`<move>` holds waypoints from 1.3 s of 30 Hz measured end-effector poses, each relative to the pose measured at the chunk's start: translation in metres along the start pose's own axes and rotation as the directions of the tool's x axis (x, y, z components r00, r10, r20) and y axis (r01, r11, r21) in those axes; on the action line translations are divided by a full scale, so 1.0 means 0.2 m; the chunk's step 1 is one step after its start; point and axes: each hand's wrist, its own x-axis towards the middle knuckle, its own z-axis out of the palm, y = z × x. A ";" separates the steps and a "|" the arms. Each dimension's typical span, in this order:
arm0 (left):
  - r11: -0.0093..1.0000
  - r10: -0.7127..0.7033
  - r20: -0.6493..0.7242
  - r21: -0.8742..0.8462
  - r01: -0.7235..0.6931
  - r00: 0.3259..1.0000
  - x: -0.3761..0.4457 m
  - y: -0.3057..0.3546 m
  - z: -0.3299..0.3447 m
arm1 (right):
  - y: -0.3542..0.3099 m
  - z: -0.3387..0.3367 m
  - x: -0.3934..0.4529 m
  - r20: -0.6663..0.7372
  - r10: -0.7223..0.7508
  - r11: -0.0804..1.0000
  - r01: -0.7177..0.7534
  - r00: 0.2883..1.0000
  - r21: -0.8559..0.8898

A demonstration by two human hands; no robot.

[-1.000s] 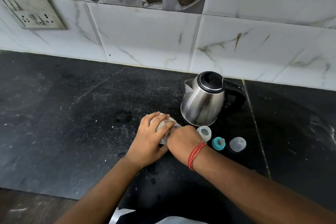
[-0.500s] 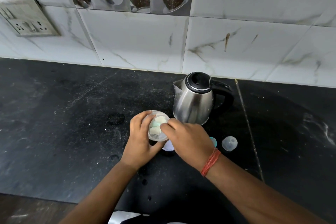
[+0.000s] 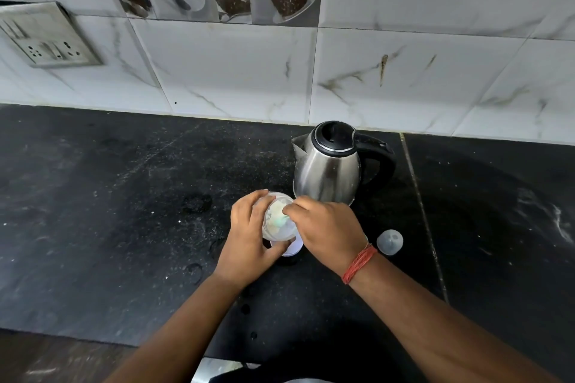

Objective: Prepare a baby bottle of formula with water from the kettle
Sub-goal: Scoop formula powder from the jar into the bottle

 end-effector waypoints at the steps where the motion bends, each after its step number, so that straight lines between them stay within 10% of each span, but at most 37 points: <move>1: 1.000 0.000 0.001 0.002 0.000 1.000 0.00 0.00 0.00 | 0.00 0.00 0.00 -0.006 -0.006 1.000 0.006 1.000 0.015; 24: 1.000 -0.021 0.036 0.001 0.021 0.999 0.00 -0.06 -0.03 | -0.02 0.03 0.05 0.141 -0.014 0.959 -0.027 0.990 0.282; 39: 1.000 0.021 0.035 0.002 -0.021 0.999 0.01 -0.05 -0.02 | -0.12 0.04 0.06 -0.074 -0.070 0.997 0.068 0.995 -0.039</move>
